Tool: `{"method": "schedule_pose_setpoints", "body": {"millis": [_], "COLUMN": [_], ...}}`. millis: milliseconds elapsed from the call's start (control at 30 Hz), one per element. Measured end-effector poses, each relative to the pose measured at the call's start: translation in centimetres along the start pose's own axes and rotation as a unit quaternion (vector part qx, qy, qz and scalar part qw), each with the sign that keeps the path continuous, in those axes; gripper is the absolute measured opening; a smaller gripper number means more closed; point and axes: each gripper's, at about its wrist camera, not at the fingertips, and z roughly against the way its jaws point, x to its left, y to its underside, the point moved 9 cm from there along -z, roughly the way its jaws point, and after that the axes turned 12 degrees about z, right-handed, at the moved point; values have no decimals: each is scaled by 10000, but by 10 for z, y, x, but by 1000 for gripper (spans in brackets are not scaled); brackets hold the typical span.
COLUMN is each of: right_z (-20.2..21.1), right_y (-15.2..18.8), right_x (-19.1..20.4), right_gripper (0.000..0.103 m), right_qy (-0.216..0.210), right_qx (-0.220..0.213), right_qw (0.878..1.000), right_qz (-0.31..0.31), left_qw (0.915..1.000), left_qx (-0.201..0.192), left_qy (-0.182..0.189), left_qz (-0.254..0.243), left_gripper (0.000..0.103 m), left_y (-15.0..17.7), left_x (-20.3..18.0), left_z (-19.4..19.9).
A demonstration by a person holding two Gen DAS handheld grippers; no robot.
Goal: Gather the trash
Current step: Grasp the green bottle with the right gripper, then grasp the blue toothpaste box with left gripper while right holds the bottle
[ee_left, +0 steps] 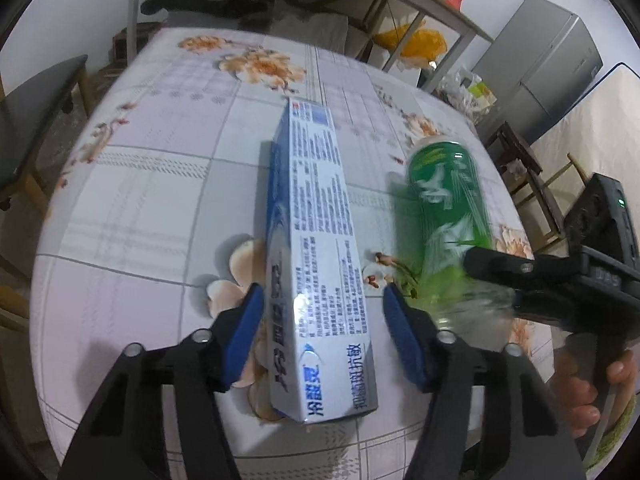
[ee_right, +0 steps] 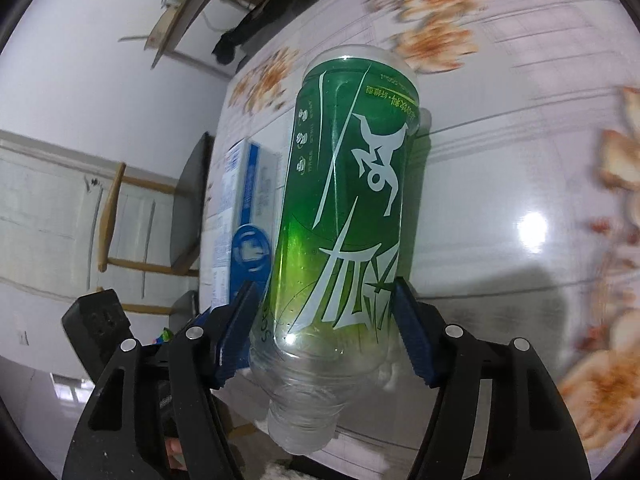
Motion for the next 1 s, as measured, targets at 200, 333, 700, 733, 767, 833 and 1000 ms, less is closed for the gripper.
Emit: {"method": "schedule_pose_setpoints", "body": {"millis": [200, 333, 700, 733, 767, 833, 1000], "right_z": [37, 61, 88, 91, 90, 91, 94], "right_y": [12, 22, 43, 43, 43, 43, 42], "right_x": [-35, -52, -78, -81, -81, -82, -85], "right_gripper": [63, 62, 62, 61, 61, 61, 61], "right_qy": [337, 825, 1412, 1367, 1333, 1294, 1205], "right_qx": [-153, -178, -380, -383, -378, -379, -413], "right_qw": [9992, 9964, 9892, 9898, 9903, 9908, 9918], "right_qz": [-131, -6, 89, 80, 87, 91, 93], "left_qw": [9997, 9979, 9851, 9833, 9820, 9846, 9939], "left_qx": [110, 393, 1074, 1135, 1173, 1049, 643], "left_qy": [199, 482, 1344, 1419, 1463, 1353, 831], "left_qz": [22, -153, -40, 99, 222, 351, 330], "left_gripper": [43, 42, 41, 41, 42, 46, 55], "left_y": [8, 26, 63, 61, 60, 52, 38], "left_x": [-11, -35, -73, -70, -67, -59, -49], "left_z": [-1, -3, -9, -10, -10, -9, -7]}}
